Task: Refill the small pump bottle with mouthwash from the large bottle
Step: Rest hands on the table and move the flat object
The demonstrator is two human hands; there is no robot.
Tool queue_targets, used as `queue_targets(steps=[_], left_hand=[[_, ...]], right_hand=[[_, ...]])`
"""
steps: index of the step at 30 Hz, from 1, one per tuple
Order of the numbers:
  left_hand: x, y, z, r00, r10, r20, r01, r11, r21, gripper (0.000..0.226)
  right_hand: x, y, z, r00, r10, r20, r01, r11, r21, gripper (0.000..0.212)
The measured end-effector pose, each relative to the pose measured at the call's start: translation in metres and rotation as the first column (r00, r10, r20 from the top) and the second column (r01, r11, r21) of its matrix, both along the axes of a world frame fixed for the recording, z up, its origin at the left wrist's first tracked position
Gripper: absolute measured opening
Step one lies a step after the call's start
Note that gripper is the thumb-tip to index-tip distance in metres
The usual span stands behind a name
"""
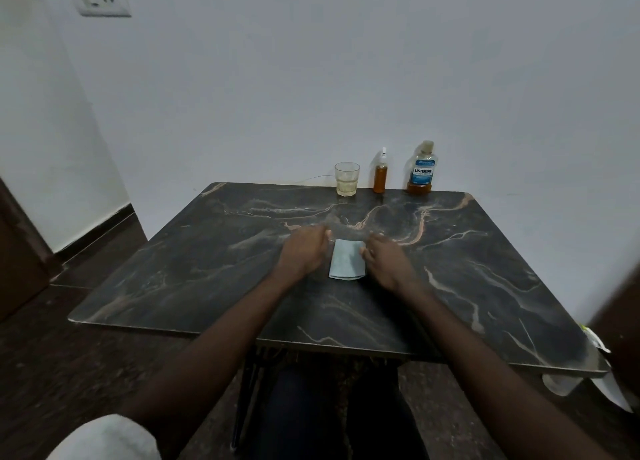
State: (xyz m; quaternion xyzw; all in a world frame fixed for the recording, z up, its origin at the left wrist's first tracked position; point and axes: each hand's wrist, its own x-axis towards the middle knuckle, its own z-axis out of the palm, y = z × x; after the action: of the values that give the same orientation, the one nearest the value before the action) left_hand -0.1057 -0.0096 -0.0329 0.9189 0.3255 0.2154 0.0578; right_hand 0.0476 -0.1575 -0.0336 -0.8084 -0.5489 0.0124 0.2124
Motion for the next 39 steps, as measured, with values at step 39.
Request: queue_targets(steps=[39], left_hand=[[-0.005, 0.070, -0.054, 0.994, 0.082, -0.066, -0.091, 0.987, -0.135, 0.046]], right_hand=[[0.018, 0.099, -0.024, 0.998, 0.004, 0.059, 0.010, 0.972, -0.233, 0.059]])
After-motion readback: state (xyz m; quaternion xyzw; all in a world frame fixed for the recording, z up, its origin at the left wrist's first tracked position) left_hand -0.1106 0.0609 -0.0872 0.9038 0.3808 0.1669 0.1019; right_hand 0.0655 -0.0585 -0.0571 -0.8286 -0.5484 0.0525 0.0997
